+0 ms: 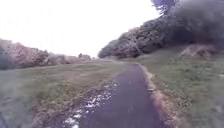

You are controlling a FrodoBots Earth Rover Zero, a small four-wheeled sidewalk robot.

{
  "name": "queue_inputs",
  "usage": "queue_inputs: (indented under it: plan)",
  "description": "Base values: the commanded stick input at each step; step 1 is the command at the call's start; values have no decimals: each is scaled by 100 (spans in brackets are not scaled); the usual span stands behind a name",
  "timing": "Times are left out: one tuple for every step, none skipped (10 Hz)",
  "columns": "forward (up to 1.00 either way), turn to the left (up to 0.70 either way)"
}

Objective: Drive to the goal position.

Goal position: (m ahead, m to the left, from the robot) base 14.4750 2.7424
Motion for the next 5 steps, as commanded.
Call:
queue_inputs:
  plan:
    - [60,-15]
    - [60,-15]
    - [60,-15]
    - [60,-15]
    - [60,-15]
